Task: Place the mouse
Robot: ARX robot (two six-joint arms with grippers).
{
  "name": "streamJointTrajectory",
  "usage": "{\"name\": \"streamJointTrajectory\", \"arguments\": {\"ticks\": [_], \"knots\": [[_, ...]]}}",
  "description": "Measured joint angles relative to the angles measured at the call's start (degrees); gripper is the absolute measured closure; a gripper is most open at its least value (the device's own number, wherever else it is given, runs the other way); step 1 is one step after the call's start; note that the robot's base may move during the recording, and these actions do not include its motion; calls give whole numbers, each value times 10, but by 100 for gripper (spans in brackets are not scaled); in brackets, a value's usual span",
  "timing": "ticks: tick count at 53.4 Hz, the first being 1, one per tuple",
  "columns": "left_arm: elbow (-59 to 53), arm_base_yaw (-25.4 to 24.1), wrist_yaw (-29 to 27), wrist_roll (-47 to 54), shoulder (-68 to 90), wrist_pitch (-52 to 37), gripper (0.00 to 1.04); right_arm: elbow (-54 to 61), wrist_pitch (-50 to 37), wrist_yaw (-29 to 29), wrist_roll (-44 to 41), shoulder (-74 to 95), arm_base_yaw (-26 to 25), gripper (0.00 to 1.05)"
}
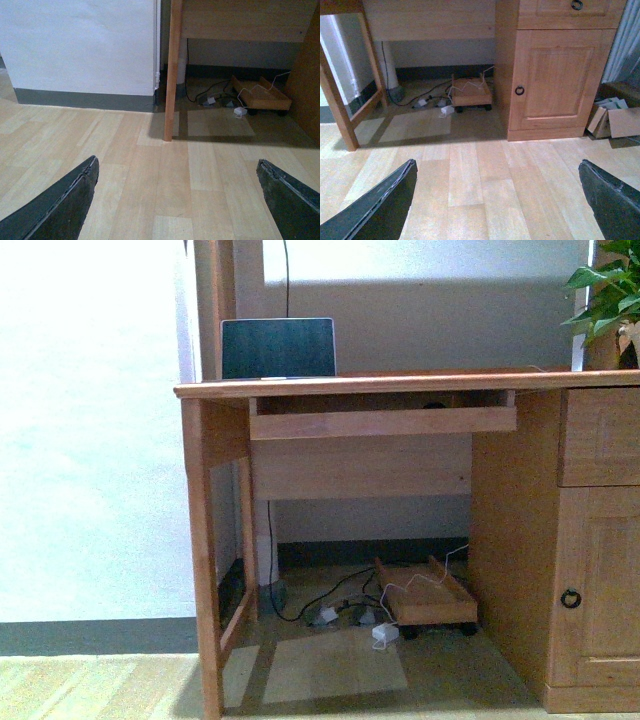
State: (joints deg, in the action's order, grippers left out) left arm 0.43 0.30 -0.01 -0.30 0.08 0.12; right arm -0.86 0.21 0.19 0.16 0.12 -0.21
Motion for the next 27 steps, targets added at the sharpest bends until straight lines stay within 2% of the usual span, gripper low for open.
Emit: {"name": "streamJointTrajectory", "arguments": {"ticks": [27], "knots": [[0, 0, 0, 0, 0, 0, 8, 0, 0, 0, 0, 0, 0, 7]]}}
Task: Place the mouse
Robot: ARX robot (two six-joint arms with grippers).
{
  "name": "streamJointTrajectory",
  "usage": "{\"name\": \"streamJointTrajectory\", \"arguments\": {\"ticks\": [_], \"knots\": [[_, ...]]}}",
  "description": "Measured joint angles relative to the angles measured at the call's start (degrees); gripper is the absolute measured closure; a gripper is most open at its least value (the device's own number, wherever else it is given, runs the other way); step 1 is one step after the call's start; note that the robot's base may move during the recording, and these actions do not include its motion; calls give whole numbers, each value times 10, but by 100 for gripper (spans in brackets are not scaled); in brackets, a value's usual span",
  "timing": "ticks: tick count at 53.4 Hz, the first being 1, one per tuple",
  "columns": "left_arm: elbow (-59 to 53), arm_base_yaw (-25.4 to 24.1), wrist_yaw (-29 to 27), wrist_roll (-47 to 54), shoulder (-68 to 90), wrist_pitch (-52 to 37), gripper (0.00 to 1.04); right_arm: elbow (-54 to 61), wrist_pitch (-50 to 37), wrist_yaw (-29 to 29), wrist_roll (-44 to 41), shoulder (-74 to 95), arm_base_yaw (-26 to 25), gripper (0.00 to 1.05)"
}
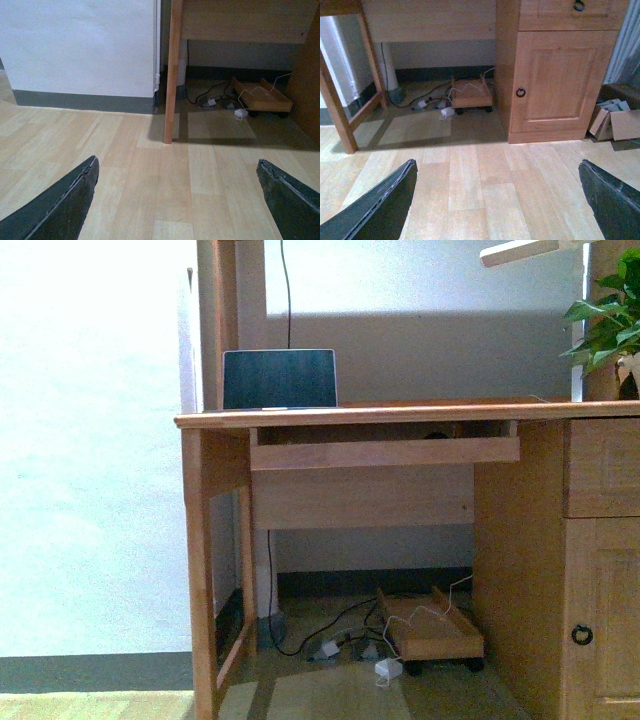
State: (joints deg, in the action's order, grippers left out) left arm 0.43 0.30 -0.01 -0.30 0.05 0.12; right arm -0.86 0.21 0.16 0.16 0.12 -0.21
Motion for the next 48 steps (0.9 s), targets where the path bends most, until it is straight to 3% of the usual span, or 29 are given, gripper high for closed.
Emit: {"name": "streamJointTrajectory", "arguments": {"ticks": [48], "knots": [[0, 0, 0, 0, 0, 0, 8, 0, 0, 0, 0, 0, 0, 7]]}}
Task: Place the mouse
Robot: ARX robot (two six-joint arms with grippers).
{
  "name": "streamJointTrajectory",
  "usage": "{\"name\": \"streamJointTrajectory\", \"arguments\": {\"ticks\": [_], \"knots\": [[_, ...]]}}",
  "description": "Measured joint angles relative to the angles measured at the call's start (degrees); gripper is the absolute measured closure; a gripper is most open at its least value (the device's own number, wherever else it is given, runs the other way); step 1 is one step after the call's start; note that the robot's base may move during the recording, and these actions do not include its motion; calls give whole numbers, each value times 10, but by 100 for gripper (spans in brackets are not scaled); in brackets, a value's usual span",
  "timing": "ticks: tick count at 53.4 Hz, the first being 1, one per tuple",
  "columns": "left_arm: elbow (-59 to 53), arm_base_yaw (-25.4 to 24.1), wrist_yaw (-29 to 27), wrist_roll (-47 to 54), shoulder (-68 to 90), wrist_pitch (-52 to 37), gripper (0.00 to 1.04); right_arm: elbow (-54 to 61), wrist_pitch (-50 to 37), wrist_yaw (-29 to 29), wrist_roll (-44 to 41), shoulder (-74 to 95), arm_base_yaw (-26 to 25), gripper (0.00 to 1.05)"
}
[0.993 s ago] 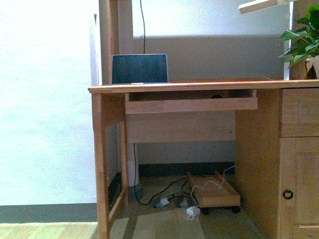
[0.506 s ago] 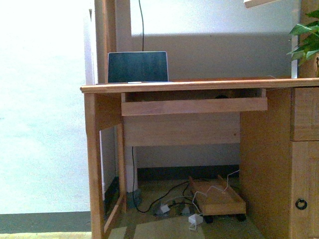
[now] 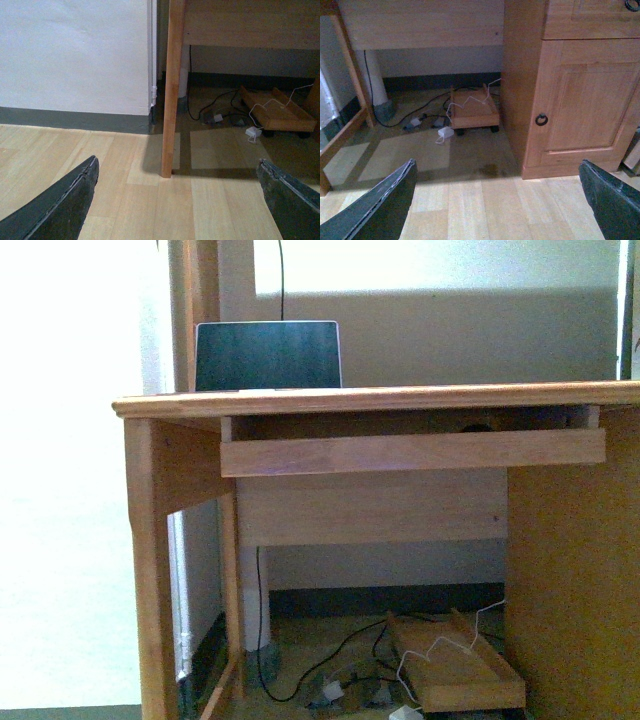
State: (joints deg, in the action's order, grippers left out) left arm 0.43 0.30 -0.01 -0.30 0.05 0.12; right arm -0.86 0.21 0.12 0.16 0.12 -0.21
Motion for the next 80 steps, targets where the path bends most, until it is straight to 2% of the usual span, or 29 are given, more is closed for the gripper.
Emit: {"name": "streamJointTrajectory", "arguments": {"ticks": [78, 80], "knots": [[0, 0, 0, 0, 0, 0, 8, 0, 0, 0, 0, 0, 0, 7], [4, -3, 16, -14, 7, 12, 8, 0, 0, 0, 0, 0, 0, 7]]}}
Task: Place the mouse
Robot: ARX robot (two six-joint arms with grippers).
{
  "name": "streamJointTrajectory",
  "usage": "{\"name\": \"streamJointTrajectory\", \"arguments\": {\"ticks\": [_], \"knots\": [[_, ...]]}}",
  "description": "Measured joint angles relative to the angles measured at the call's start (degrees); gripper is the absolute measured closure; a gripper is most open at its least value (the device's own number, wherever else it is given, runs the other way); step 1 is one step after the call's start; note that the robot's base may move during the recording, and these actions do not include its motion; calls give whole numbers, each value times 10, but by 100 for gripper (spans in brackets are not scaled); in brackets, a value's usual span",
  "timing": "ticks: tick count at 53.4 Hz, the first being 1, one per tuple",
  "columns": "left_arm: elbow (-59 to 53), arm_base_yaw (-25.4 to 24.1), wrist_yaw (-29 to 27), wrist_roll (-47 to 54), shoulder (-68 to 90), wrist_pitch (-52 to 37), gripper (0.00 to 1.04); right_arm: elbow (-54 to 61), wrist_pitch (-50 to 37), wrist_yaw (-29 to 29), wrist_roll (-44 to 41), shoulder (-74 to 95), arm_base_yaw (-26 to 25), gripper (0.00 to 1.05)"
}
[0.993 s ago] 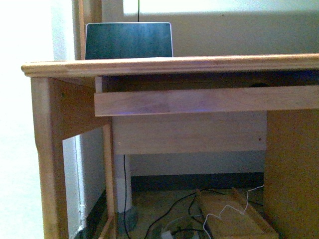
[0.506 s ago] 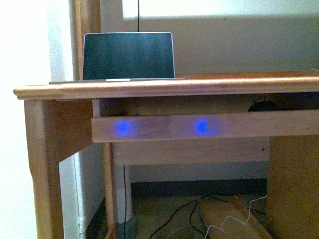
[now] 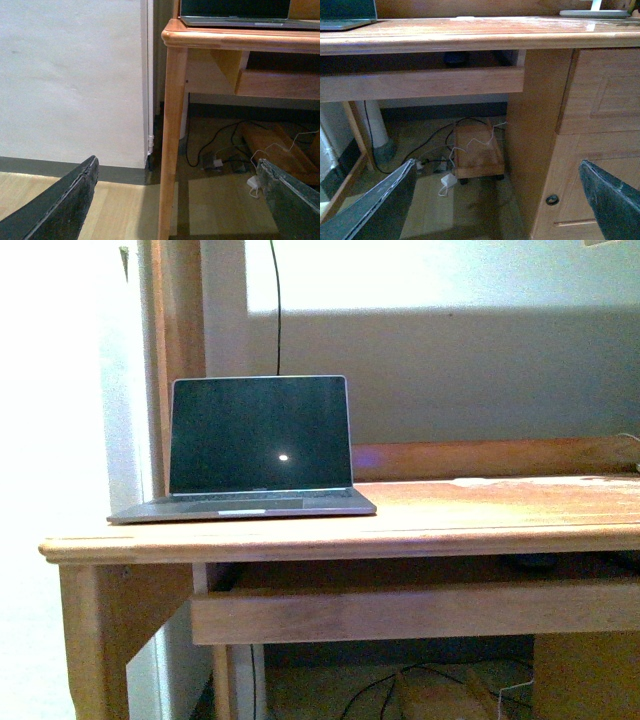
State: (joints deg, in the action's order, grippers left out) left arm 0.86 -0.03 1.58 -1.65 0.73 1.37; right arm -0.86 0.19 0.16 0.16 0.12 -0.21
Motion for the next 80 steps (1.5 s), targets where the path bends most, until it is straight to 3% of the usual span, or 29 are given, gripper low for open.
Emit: {"name": "streamJointTrajectory", "arguments": {"ticks": [2, 6, 17, 24, 29, 37, 44, 50, 68, 80], "knots": [[22, -3, 43, -35, 37, 45, 8, 0, 0, 0, 0, 0, 0, 7], [31, -8, 89, -53, 141, 2, 8, 0, 0, 0, 0, 0, 0, 7], [56, -48, 122, 49, 414, -242, 8, 0, 0, 0, 0, 0, 0, 7], [135, -37, 130, 229, 650, -426, 8, 0, 0, 0, 0, 0, 0, 7], [171, -21, 131, 325, 732, -491, 8, 0, 0, 0, 0, 0, 0, 7], [265, 5, 162, 560, 889, -599, 8, 0, 0, 0, 0, 0, 0, 7], [347, 7, 210, 710, 993, -615, 8, 0, 0, 0, 0, 0, 0, 7], [414, 9, 248, 781, 1060, -621, 8, 0, 0, 0, 0, 0, 0, 7], [562, 46, 315, 852, 1187, -574, 8, 0, 0, 0, 0, 0, 0, 7], [633, 61, 324, 883, 1246, -543, 8, 0, 0, 0, 0, 0, 0, 7]]}}
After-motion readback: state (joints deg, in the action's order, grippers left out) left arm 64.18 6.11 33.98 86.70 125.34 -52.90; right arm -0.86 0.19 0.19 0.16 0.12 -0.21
